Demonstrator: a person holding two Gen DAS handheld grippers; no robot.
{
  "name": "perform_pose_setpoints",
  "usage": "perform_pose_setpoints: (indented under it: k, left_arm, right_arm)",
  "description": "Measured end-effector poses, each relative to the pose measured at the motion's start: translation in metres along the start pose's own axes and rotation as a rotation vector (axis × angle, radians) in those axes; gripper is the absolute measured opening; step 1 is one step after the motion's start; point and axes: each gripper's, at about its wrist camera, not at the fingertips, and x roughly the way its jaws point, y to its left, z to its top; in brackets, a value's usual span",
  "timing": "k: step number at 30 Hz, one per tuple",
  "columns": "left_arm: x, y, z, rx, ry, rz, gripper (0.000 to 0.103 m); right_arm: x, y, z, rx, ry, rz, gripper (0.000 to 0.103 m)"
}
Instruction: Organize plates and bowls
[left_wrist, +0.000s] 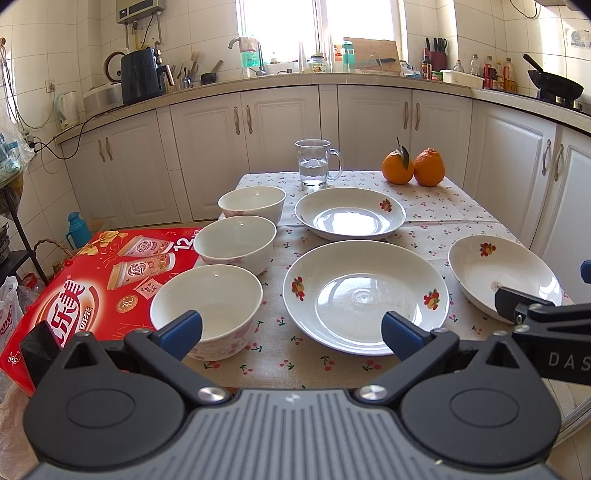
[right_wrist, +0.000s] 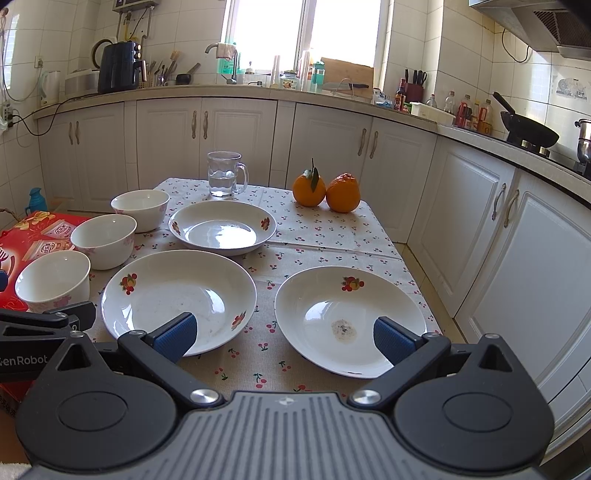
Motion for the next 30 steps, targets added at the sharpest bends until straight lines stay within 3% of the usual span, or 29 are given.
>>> perform_pose_setpoints:
  k: [21,30]
  left_arm:
    - [0.001,-0.003,0.002,0.008,0.003,0.000,0.102]
    - [0.001,-0.003,0.013,0.026,-0.036,-0.050,0.102]
  right_arm:
    - [-0.001,-0.002,0.003,0.000,-0.002,0.006,0.103]
    - [-0.002,-0.011,0.009,-0.012,-0.037,0.029,0.103]
